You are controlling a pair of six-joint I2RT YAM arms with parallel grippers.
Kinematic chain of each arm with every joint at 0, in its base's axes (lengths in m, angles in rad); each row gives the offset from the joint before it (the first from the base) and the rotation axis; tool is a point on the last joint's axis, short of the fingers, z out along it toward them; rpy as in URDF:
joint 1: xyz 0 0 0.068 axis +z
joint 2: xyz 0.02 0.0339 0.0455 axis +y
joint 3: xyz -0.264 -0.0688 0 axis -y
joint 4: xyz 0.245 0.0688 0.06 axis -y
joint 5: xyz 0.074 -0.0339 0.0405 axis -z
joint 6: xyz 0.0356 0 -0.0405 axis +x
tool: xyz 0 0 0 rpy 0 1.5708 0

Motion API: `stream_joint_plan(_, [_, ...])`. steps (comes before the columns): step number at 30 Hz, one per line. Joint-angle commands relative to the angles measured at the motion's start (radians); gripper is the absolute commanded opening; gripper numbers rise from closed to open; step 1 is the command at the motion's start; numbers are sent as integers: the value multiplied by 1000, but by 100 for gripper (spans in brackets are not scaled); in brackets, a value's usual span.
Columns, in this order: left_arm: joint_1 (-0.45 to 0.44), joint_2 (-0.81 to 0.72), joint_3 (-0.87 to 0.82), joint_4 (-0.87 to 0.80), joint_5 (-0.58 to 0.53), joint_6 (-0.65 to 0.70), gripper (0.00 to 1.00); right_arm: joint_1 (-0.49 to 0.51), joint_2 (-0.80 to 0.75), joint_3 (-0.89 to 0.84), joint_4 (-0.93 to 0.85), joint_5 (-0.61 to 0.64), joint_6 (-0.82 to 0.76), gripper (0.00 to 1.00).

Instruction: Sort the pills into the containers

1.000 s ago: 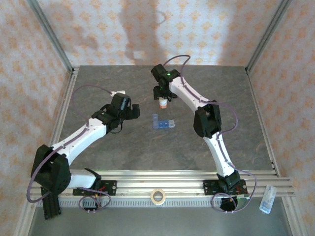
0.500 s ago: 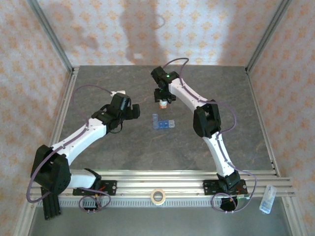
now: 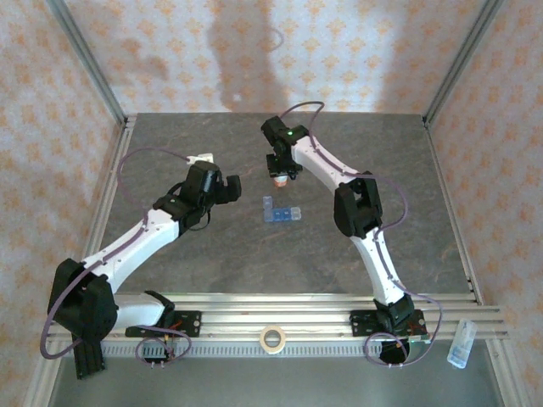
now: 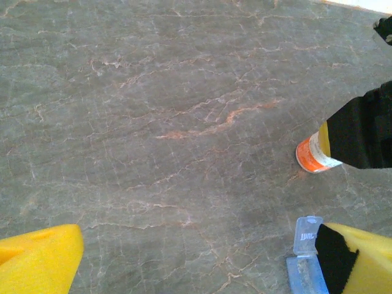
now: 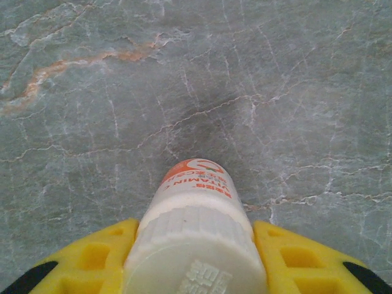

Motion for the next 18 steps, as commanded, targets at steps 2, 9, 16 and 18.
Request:
stream_joint_plan(2, [4,68,64,55,25,125,100,-24,-136,-5,29,-47,32,33])
stream_joint_plan(9, [3,227,182,100,121,310,100,-69,-235,31,-70,-114,-32,34])
stream_joint_plan(16, [2,313,188,269,287,462,100,-170,-350,-21,-120,-286,-54,34])
stream_joint_plan(18, [3,331,155,371,333,481,100,-189,-370,-33,-135,-326,-67,34])
